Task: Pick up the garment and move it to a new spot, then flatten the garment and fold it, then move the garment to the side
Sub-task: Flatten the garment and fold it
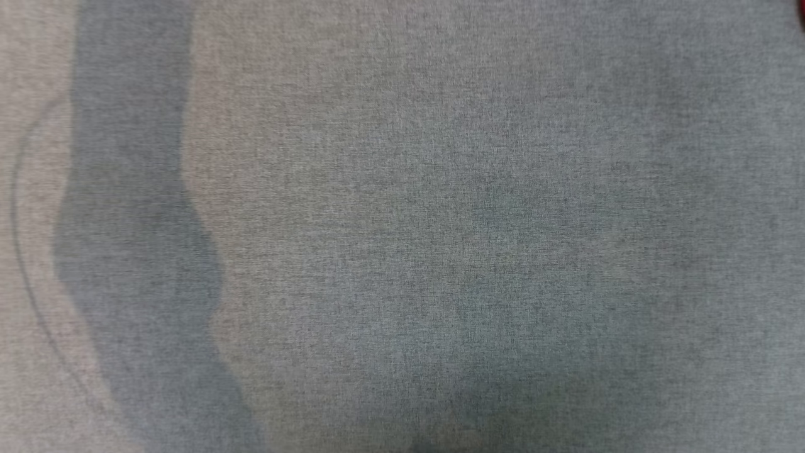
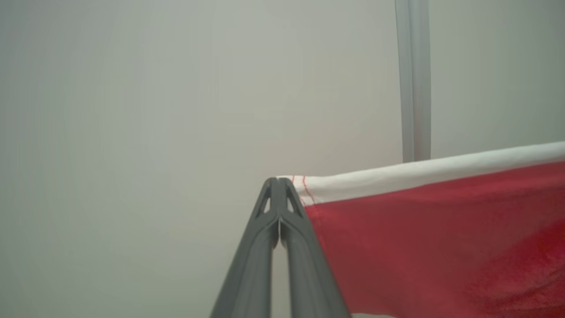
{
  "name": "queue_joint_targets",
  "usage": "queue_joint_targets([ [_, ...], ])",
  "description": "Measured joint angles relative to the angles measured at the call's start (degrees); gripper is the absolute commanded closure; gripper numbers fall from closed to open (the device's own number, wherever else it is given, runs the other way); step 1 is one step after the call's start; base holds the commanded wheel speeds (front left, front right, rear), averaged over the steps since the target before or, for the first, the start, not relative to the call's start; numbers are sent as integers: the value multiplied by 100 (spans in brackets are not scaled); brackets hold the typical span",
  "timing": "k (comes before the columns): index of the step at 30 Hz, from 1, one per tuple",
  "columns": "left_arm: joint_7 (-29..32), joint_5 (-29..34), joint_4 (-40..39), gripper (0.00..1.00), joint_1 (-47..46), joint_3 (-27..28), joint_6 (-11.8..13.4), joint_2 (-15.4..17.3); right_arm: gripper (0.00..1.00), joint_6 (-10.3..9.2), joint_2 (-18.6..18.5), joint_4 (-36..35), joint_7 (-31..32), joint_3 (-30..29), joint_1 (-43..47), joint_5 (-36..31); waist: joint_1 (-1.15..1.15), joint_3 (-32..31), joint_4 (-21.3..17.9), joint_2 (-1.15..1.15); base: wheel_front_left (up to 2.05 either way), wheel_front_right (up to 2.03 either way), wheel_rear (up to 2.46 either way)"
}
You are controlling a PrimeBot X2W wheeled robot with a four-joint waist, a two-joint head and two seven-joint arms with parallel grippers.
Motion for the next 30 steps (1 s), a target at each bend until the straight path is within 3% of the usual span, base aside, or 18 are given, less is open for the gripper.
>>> queue_joint_targets([
  [6,169,-938,-225,100,1340,-546,0,135,100,0,-160,-155,-5,576,1218,163,0,-372,49,0,0,0,0],
  [12,513,-1875,-1012,100,2849,-1033,0,632,100,0,-294,-593,-7,756,2614,249,0,-914,35,0,0,0,0],
  [20,721,-2646,-2342,100,5048,-1305,31,1336,100,0,-335,-1416,-7,861,4397,53,0,-1767,-33,0,0,0,0],
  [26,978,-2905,-3510,100,6436,-1455,544,1764,100,0,-639,-1774,-5,1296,5397,174,0,-2357,-64,0,0,0,0],
  [30,1351,-3212,-4333,100,7234,-1483,923,2216,100,-1,-940,-1890,-7,1741,5912,621,0,-2647,-66,0,0,0,0],
])
